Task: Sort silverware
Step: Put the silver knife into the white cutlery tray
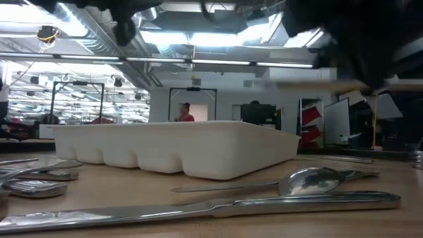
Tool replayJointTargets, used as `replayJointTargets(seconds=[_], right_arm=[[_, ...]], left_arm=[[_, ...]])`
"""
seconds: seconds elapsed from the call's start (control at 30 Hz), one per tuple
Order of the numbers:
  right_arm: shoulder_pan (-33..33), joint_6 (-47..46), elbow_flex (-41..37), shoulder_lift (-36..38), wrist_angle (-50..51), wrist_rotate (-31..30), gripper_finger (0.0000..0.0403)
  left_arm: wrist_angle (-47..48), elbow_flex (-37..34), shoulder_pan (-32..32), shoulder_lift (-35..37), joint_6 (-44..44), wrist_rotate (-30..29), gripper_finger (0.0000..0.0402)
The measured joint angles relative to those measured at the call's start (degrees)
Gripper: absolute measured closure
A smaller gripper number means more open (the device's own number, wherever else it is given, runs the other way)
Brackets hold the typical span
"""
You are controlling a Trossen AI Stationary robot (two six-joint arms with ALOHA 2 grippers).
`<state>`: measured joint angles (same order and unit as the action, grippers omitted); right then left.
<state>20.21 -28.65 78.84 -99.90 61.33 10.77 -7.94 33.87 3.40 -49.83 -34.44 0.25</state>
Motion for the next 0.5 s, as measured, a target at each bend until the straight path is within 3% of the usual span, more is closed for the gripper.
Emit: replayJointTargets(seconds=[0.17, 0.5], right_arm=[[0.0, -5.7, 3.3, 0.0, -10.0, -7.2, 0.0364], [-3.9, -25.7, 2.9, -5.0, -51.4, -24.4, 0.0364]], left_arm=[[10.7, 0.0, 0.0, 6.2, -2.0, -0.4, 0.0325], [20.8, 0.0, 0.0, 12.5, -3.3, -3.6, 0.0325]])
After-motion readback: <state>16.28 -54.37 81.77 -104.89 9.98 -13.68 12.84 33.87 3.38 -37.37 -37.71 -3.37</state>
